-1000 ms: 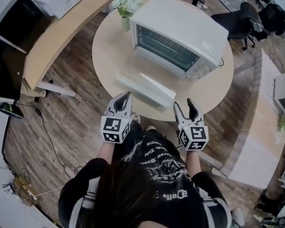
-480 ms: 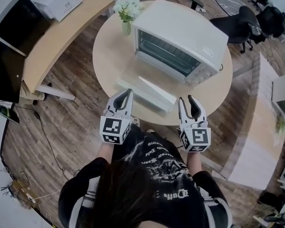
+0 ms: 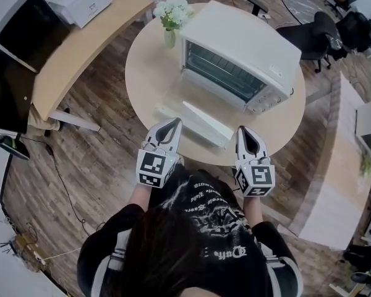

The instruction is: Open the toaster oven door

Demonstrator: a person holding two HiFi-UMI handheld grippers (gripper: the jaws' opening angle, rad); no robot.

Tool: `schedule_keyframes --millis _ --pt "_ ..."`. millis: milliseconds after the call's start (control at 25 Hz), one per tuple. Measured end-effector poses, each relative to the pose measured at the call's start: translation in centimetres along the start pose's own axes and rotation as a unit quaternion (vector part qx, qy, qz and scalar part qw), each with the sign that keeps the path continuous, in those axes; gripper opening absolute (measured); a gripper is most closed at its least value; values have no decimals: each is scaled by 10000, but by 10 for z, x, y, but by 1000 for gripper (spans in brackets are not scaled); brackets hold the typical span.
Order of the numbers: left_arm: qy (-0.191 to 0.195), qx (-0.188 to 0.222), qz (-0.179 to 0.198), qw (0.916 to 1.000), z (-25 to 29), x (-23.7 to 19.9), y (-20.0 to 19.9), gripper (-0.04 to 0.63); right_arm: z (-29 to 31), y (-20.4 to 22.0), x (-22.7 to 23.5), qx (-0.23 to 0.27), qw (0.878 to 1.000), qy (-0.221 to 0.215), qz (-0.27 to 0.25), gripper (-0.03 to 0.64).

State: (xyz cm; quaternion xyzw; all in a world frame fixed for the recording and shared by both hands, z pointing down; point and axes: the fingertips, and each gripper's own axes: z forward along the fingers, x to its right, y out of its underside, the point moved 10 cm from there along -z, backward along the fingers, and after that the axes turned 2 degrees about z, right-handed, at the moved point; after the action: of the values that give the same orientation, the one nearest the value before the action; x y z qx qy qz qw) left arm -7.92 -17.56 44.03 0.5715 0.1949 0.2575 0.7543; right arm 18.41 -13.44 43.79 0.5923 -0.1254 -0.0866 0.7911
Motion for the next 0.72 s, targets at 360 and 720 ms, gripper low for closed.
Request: schedule_keyframes --millis 360,720 --pt "-14 17 -40 10000 2 -12 5 20 11 9 -7 -167 9997 101 -142 8" --pt "-24 -70 -78 9999 5 -20 12 20 19 18 -9 -308 9992 185 -193 6"
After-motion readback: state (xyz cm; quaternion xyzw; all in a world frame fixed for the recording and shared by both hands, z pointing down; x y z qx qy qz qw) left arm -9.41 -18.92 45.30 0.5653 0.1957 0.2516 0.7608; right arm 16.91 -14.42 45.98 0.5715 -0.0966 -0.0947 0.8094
